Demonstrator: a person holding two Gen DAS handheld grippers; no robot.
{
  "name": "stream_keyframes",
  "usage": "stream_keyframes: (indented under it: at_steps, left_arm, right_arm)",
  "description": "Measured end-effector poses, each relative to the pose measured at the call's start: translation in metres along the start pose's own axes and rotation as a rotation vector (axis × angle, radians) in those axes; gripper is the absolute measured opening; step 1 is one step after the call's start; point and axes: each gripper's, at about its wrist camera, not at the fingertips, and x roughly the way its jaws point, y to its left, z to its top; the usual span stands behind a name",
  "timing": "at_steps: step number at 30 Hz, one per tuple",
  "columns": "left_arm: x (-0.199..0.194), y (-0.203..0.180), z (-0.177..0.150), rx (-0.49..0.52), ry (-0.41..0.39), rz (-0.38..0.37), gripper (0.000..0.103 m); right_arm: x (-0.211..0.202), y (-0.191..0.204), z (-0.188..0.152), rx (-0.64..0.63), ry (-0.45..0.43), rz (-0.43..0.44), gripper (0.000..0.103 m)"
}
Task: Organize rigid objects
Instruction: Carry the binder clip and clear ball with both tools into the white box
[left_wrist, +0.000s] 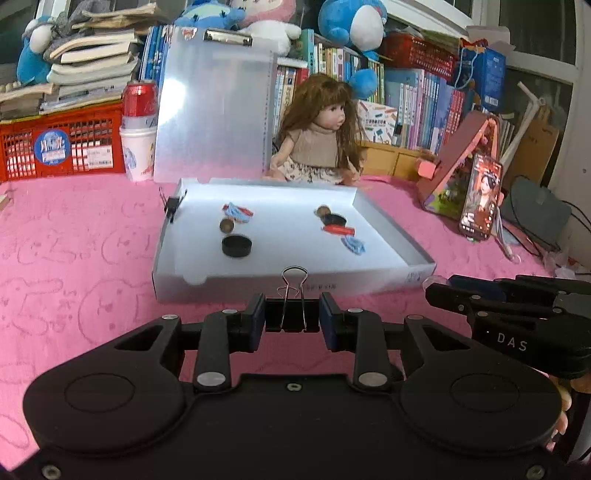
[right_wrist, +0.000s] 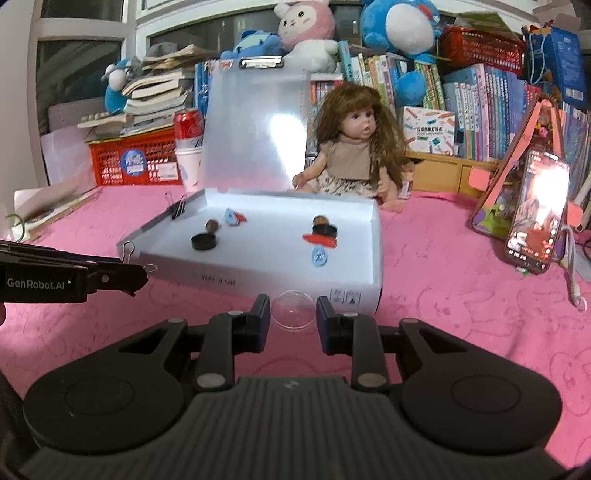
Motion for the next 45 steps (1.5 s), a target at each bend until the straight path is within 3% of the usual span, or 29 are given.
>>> stream_keyframes:
  at_steps: [21,45]
  left_arm:
    - [0.048,0.014,0.045,-0.059,0.010,0.017,0.030]
    - [0.119,0.033,0.050,-0.092,0.137,0.034,0.030]
  right_arm:
    - [0.045,-0.013,0.036,0.091,0.006,-0.020,0.031]
    - [0.109,-0.041,0.045,0.199,0.208,0.024,0.032]
